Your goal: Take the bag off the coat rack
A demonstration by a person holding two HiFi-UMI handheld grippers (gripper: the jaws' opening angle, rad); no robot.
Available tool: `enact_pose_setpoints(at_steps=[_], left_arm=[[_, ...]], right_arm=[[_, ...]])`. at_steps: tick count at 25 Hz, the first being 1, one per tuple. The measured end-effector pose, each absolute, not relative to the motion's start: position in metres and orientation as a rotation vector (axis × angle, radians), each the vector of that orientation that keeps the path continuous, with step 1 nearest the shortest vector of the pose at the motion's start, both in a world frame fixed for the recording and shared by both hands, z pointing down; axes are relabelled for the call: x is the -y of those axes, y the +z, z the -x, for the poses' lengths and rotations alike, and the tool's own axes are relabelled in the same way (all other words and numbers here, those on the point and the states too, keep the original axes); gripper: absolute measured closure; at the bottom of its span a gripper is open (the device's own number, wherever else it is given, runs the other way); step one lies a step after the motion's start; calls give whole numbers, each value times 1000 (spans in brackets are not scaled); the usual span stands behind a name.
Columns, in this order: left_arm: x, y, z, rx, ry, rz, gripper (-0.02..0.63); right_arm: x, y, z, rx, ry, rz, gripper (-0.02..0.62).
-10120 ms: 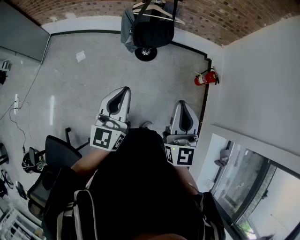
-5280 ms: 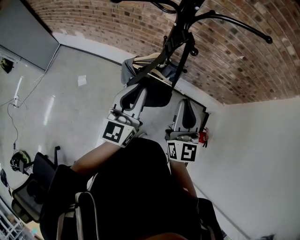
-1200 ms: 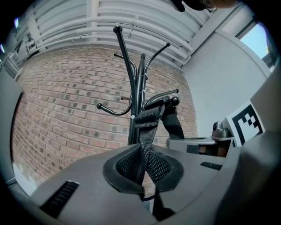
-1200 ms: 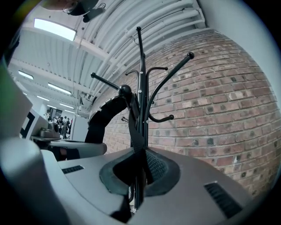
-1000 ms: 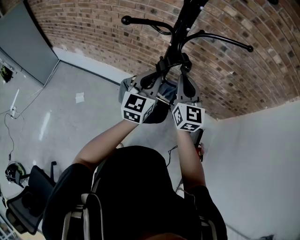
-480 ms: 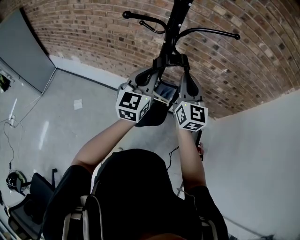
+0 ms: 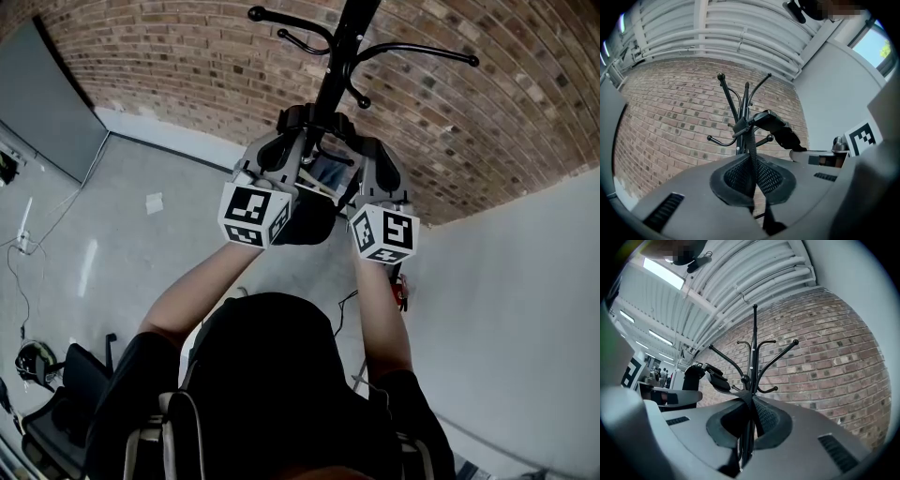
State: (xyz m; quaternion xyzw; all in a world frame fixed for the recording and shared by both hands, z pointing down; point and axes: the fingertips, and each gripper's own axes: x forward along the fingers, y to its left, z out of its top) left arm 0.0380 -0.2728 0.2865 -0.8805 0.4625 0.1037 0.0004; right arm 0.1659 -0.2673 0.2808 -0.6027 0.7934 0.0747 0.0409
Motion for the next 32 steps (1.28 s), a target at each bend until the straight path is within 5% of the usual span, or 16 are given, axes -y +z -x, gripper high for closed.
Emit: enact_pose_setpoints(at_steps=[32], left_arm=[[200, 280, 9, -1520, 429, 2729, 586]], right_arm=[[178, 289, -169, -2329, 153, 1908, 575]])
